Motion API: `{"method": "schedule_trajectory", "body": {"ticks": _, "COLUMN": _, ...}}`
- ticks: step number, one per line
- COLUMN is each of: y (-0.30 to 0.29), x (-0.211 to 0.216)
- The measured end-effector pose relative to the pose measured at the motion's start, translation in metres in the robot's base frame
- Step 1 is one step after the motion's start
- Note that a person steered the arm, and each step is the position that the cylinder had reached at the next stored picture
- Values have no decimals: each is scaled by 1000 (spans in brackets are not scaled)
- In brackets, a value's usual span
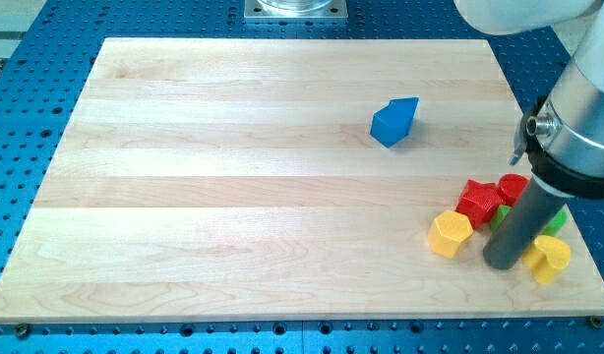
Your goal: Move the yellow heart into the hexagon
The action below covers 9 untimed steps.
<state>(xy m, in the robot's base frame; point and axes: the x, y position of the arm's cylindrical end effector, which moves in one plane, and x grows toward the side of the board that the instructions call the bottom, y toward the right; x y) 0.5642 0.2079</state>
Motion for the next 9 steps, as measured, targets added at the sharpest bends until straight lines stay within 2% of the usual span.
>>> {"method": "schedule_trajectory", "body": {"ticks": 2, "y": -4, "x": -7}}
{"method": "schedule_trajectory", "body": {"ticks": 3, "y": -25, "x": 7}}
{"method": "schedule_trajectory", "body": {"ticks": 4, "y": -34, "x": 52}}
{"method": "schedule_trajectory", "body": {"ticks": 6, "y": -30, "x": 55}}
{"method": "schedule_trajectory", "body": {"ticks": 8, "y": 97, "x": 54}}
{"method": "schedule_trajectory", "body": {"ticks": 9, "y": 135, "x": 49}}
